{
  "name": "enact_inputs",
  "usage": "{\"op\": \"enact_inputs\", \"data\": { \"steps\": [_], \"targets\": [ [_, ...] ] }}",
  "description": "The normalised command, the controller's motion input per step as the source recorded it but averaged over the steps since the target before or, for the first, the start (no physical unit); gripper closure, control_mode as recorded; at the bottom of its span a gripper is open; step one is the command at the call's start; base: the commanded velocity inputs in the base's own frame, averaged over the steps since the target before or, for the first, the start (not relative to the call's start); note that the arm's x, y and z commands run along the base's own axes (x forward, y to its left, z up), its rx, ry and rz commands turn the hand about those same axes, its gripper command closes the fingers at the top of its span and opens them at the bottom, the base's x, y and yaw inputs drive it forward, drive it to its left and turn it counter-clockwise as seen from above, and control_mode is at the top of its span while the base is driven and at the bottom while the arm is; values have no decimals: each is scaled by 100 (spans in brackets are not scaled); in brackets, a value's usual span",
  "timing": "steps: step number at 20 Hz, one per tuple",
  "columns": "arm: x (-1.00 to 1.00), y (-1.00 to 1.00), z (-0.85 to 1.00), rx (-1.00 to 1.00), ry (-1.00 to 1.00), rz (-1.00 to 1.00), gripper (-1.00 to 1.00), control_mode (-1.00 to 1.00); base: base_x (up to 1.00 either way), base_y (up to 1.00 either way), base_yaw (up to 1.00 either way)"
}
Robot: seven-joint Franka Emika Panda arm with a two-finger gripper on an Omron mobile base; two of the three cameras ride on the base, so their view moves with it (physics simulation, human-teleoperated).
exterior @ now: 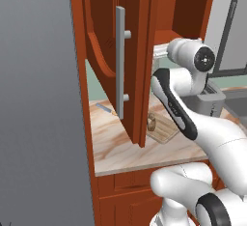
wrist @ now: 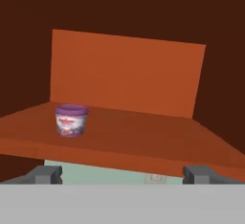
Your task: Pick the bread, place it on the cutting board, pick the jam, place it on the counter, and close the cabinet.
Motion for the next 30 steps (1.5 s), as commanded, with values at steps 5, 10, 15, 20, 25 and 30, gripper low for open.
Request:
{"op": "enact_inputs", "data": {
  "steps": [5,10,15,20,25,30],
  "targets": [
    [-5,24,42,0,14,0,-100,-100,0,0,0],
    [0,16,21,0,14,0,-100,-100,0,0,0],
    [0,3,6,0,13,-1,-100,-100,0,0,0],
    [0,3,0,-2,7,0,-100,-100,0,0,0],
    [7,12,-7,-2,2,0,-100,-100,0,0,0],
    [14,12,-15,0,0,0,-100,-100,0,0,0]
  ]
}}
